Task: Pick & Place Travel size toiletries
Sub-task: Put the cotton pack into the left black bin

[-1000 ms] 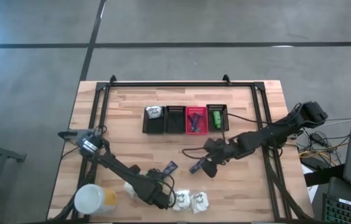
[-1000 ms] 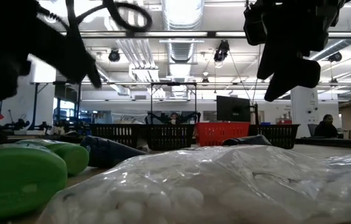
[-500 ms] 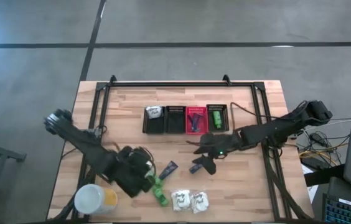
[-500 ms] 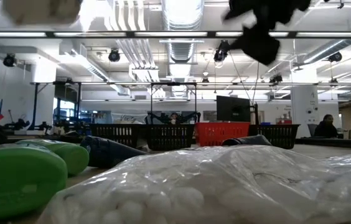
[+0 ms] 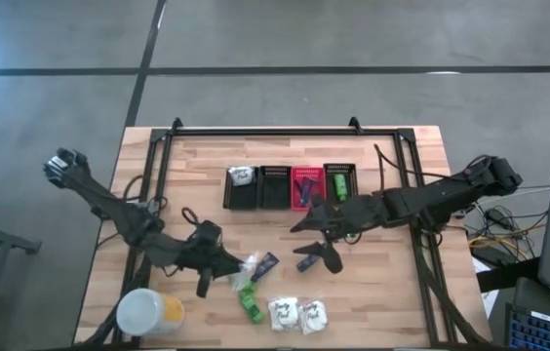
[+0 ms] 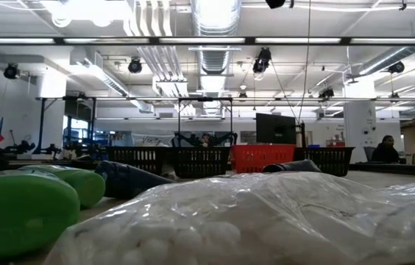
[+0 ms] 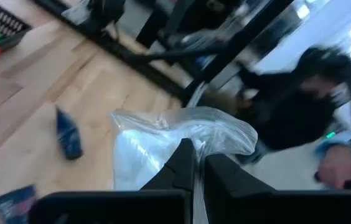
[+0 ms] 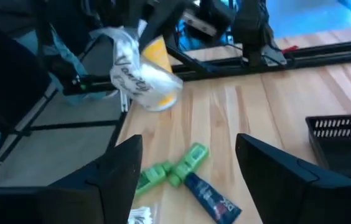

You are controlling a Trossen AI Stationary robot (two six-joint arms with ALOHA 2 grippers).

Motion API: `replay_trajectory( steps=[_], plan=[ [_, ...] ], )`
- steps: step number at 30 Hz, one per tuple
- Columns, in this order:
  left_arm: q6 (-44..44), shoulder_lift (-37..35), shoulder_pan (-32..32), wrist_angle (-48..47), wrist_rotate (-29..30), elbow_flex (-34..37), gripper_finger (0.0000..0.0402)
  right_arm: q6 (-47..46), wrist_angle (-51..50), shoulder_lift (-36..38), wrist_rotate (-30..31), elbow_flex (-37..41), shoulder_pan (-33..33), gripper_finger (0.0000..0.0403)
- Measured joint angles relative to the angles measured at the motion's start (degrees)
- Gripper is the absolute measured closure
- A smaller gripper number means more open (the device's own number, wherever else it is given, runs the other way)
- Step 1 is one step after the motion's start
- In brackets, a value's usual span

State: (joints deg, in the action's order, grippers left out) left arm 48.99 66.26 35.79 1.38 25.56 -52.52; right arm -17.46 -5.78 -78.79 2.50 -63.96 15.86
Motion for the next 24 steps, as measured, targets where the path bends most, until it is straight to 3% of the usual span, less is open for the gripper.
replay_trajectory(
  steps=[5,8,14,20,22,24],
  plan=[
    [-1.51,-0.60,-0.32,18.80,-0.15,9.38,0.0391,1.60,-5.85,-2.43,-0.01,-4.67,-0.05,0.0133],
    [-2.34,-0.43,-0.42,24.64,-0.02,12.46,0.0391,1.61,-8.19,-3.86,-0.14,-6.55,-0.03,0.0127],
    [-3.05,-0.93,-1.10,19.96,5.14,13.70,0.0391,-1.76,-12.38,-4.24,0.47,-6.34,-0.20,0.0118],
    [-4.20,-5.17,-6.73,15.59,7.37,14.94,0.0392,-3.66,-14.41,-4.09,0.49,-6.32,-0.14,0.0116],
    [-4.40,-6.72,-9.15,15.91,2.73,15.30,0.0392,-4.46,-14.77,-4.09,0.50,-6.32,-0.14,0.0121],
    [-4.19,-7.41,-11.25,17.81,-6.10,15.30,0.0392,-4.89,-15.06,-4.06,0.50,-6.32,-0.14,0.0127]
  ],
)
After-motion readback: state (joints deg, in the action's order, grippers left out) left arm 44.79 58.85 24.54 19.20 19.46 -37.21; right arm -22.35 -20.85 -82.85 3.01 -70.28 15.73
